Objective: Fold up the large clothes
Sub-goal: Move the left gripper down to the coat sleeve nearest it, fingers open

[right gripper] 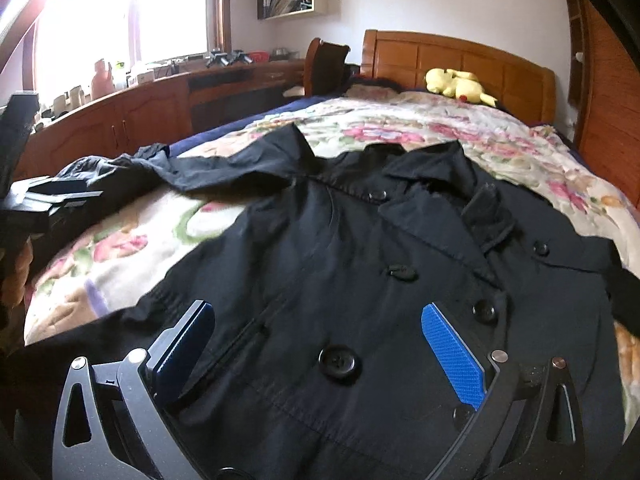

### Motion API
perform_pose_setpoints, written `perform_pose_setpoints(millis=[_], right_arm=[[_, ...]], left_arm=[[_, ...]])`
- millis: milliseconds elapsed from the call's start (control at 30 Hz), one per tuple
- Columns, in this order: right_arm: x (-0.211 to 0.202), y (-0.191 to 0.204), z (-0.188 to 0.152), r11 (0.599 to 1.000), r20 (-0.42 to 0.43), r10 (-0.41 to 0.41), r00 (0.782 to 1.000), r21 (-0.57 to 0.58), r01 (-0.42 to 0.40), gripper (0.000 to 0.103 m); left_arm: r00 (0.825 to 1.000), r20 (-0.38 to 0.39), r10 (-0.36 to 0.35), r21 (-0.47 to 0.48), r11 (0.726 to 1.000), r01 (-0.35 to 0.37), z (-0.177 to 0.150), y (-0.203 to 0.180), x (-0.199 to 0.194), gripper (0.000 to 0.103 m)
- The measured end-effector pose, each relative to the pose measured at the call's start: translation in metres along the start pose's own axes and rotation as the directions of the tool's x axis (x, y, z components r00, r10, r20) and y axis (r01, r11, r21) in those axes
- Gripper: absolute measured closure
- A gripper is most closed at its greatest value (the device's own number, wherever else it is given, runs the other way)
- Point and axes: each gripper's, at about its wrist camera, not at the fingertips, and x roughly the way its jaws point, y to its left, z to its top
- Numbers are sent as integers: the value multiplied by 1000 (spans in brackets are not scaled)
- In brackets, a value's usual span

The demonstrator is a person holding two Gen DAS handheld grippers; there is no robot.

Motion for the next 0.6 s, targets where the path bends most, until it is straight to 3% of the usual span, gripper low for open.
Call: perform_pose_setpoints(millis=[200,433,600], right_arm=[[2,1,4,1000,8,4,1000,-4,-4,0],[8,0,4,1000,6,10,1000,13,-10,0],[8,3,2,1000,2,8,1000,5,-8,0]], left_arm=[[1000,-20,-4,-40,999,3,28,13,38,0],[998,-37,58,-110,992,-61,49,36,74,0],[999,-38,39,-176,983,-46,53,54,89,8]])
